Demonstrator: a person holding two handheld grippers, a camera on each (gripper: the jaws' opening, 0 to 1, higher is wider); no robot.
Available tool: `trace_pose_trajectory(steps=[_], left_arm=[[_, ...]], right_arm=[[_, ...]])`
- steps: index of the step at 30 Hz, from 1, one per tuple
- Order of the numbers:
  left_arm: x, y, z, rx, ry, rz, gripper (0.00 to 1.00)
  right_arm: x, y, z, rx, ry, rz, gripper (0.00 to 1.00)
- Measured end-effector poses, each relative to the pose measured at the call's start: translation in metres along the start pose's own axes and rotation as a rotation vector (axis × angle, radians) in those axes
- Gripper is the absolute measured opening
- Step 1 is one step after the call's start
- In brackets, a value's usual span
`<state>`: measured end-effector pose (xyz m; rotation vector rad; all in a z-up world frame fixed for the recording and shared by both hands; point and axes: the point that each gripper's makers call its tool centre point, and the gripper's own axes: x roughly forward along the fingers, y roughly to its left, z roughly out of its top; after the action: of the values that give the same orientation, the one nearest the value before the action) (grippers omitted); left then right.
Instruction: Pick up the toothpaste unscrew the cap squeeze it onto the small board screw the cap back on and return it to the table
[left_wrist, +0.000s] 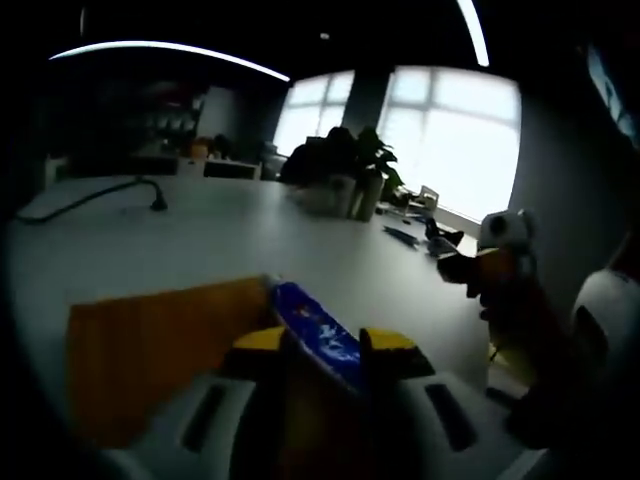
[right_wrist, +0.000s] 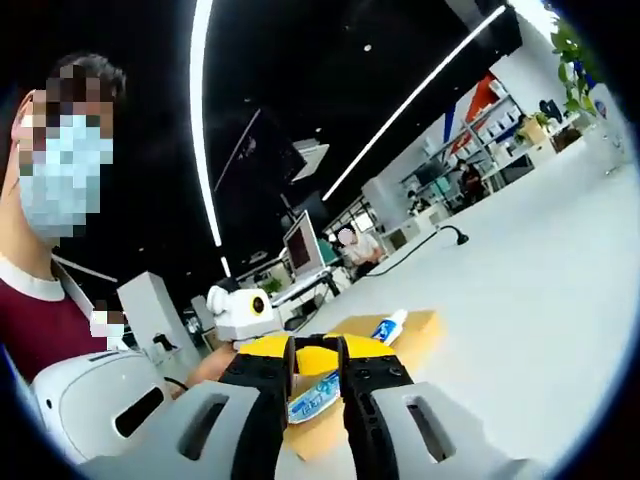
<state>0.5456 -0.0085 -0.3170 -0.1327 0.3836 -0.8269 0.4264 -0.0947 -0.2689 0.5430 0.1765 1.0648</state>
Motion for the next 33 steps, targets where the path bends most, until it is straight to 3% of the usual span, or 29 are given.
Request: trace_pose_trajectory(steps=[7,9,22,32,33], left_arm=[[0.002,0.001,-0.004,-0.017,0.021,-0.008,0.3],[0.002,0.001,-0.005,-0.02,0.027,-0.011,0.3],[0.001,0.004,-0.002,-0.051,0.033,-0.035,0.29],[0.005,0.003,-0.001,-0.063,0.044,-0.049,0.3],[0.005,0.003,-0.001,-0.064,0.045,-0.049,0.3]], right_arm=[[0.0,-0.002,-0.011,-0.026,0.046,-0.04,0.21],[0.005,0.016,-0.011,-0.038,0.086,-0.049,0.24],[0.022,0.031,-0.055,-0.02,0.263,0.005,0.46],[0.019,0.039,-0.064,-0.005,0.293,0.014,0.48],[-0.017,0.032,-0.046,-0.003,0.293,0.016,0.48]])
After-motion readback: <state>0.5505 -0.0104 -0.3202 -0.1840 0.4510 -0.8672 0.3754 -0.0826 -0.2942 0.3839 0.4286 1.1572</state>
